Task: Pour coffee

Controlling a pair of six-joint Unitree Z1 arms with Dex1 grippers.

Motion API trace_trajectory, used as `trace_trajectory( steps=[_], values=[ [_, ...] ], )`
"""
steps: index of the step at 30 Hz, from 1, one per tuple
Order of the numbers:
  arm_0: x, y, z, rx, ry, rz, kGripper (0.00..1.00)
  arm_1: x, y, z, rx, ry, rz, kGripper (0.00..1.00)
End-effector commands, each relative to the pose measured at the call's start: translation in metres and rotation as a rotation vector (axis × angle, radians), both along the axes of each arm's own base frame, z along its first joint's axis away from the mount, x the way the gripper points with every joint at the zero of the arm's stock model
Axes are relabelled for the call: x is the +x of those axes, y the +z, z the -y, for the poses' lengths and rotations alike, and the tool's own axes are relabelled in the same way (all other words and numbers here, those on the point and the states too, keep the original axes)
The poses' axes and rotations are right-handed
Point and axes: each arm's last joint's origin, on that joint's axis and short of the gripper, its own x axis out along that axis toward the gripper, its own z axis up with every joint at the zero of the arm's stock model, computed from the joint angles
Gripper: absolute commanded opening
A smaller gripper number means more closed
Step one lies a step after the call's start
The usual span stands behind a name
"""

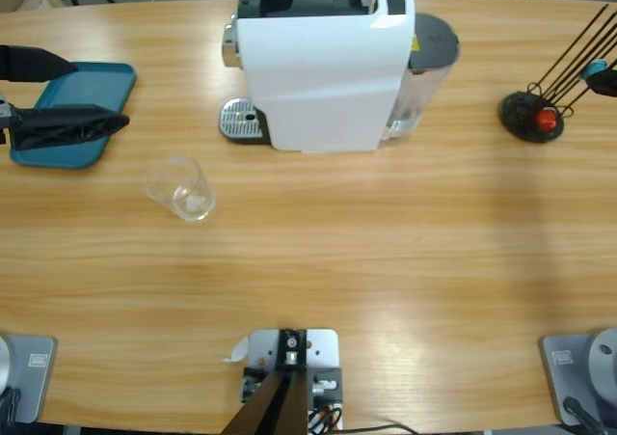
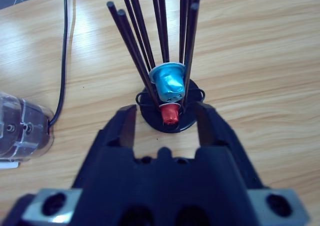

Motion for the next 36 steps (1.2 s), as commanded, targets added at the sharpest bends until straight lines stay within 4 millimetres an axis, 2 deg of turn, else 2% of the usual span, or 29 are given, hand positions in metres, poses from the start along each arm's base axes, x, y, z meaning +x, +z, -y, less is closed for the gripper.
trace_trajectory(
  steps=[1,4,6,8,10,15,22,25,26,36],
  values=[
    [0.000,-0.020,0.002,0.052,0.009,-0.049,0.991,0.001,-0.002,-0.001,-0.029,-0.016,-0.014,1.000],
    [0.001,-0.019,0.002,0.050,0.010,-0.049,0.991,0.004,-0.003,-0.001,-0.036,-0.025,-0.019,0.971],
    [0.000,-0.019,0.002,0.049,0.009,-0.050,0.991,0.008,-0.002,-0.001,-0.032,-0.023,-0.004,0.908],
    [-0.001,-0.018,0.000,0.044,0.009,-0.046,0.991,0.013,-0.004,-0.001,-0.026,-0.023,0.002,0.838],
    [-0.002,-0.018,-0.001,0.043,0.009,-0.044,0.991,0.018,-0.007,0.000,-0.024,-0.026,0.002,0.698],
    [-0.002,-0.017,0.000,0.041,0.009,-0.041,0.991,0.029,-0.013,0.001,-0.019,-0.032,-0.010,0.683],
    [0.004,-0.018,0.006,0.050,0.009,-0.048,0.991,0.022,-0.013,0.002,-0.026,-0.029,-0.019,0.681],
    [0.004,-0.019,0.006,0.052,0.009,-0.050,0.991,0.023,-0.012,0.002,-0.026,-0.027,-0.013,0.539],
    [0.004,-0.019,0.006,0.052,0.009,-0.050,0.991,0.023,-0.012,0.002,-0.028,-0.026,-0.013,0.437],
    [0.003,-0.018,0.005,0.050,0.010,-0.047,0.991,0.022,-0.017,0.002,-0.035,-0.018,-0.033,0.430]
  ],
)
